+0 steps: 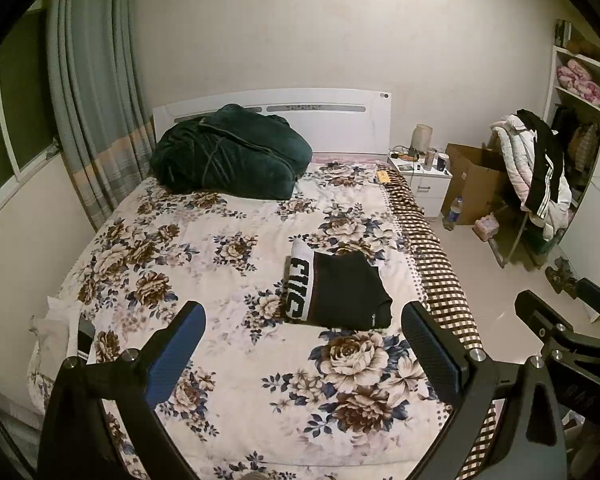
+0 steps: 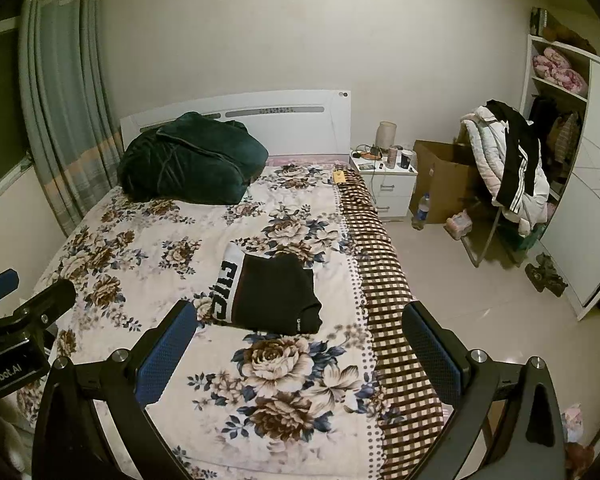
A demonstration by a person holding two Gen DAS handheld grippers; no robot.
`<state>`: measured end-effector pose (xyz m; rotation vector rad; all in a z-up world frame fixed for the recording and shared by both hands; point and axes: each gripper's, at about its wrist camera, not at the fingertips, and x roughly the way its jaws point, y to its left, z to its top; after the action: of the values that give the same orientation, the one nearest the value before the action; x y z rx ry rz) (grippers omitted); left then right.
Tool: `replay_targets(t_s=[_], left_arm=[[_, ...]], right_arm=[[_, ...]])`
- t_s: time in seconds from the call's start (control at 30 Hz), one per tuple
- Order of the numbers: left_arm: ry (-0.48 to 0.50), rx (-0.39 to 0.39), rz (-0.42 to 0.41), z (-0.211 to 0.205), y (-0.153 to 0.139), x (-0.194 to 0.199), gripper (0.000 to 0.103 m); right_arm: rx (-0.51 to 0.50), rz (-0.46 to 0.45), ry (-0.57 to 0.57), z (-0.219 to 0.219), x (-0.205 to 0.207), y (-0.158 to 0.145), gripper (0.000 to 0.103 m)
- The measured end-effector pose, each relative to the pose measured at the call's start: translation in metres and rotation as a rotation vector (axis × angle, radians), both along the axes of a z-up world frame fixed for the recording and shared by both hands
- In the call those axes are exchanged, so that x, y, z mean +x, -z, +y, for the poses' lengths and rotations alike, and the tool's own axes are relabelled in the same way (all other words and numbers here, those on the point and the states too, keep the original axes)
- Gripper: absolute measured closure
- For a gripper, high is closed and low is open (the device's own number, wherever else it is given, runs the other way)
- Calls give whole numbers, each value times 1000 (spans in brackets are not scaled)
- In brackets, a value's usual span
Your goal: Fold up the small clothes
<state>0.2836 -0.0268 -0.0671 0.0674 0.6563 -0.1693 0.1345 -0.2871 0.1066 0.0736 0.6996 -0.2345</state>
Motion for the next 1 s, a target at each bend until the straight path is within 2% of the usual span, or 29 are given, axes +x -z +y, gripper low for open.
replay_targets(t_s=[1.0], left_arm=[[1, 13, -13, 1, -1, -10, 3]], right_arm=[[8, -4, -1, 2, -2, 2, 0]])
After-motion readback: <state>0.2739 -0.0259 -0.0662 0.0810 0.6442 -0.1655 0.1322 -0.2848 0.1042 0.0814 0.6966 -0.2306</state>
